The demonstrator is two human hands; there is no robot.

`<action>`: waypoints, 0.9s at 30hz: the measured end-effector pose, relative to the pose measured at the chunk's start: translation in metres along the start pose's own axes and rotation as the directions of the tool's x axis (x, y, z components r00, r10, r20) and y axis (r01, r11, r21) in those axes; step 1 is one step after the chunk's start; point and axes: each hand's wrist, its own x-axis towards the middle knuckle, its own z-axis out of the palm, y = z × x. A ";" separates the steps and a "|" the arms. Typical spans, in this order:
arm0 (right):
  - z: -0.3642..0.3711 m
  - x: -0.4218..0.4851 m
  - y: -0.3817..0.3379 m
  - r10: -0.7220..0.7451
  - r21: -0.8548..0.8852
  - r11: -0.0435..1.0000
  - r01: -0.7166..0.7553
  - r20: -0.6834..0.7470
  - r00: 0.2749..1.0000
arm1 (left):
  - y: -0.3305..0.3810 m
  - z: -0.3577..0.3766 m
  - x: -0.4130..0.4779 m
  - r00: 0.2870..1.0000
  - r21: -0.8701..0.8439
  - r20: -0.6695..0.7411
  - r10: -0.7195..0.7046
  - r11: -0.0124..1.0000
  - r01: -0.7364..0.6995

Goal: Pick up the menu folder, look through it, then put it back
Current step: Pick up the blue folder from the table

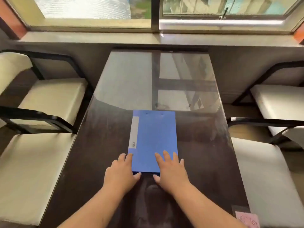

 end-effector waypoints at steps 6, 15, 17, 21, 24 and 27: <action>0.031 0.002 0.003 0.048 0.096 0.994 -0.060 0.125 0.991 | 0.009 0.027 0.020 0.963 -0.416 0.189 -0.192 0.873 0.255; 0.018 0.015 0.003 0.088 0.108 0.990 -0.093 0.050 0.995 | 0.006 0.029 0.064 0.902 -0.671 0.288 -0.322 0.604 0.430; 0.006 0.018 0.009 0.104 0.157 0.982 -0.106 0.019 0.994 | 0.003 0.024 0.067 0.927 -0.759 0.244 -0.283 0.540 0.365; -0.017 0.022 0.028 0.288 0.428 0.868 -0.253 -0.018 0.957 | -0.003 -0.001 0.064 0.973 -0.865 0.102 -0.209 0.465 0.190; -0.048 0.021 0.042 0.452 0.823 0.481 -0.301 0.061 0.890 | -0.002 -0.036 0.059 0.985 -0.917 0.043 -0.164 0.386 0.105; -0.086 0.017 0.048 0.363 0.989 0.026 -0.142 0.123 0.924 | -0.004 -0.077 0.053 0.992 -0.943 -0.005 -0.125 0.331 0.037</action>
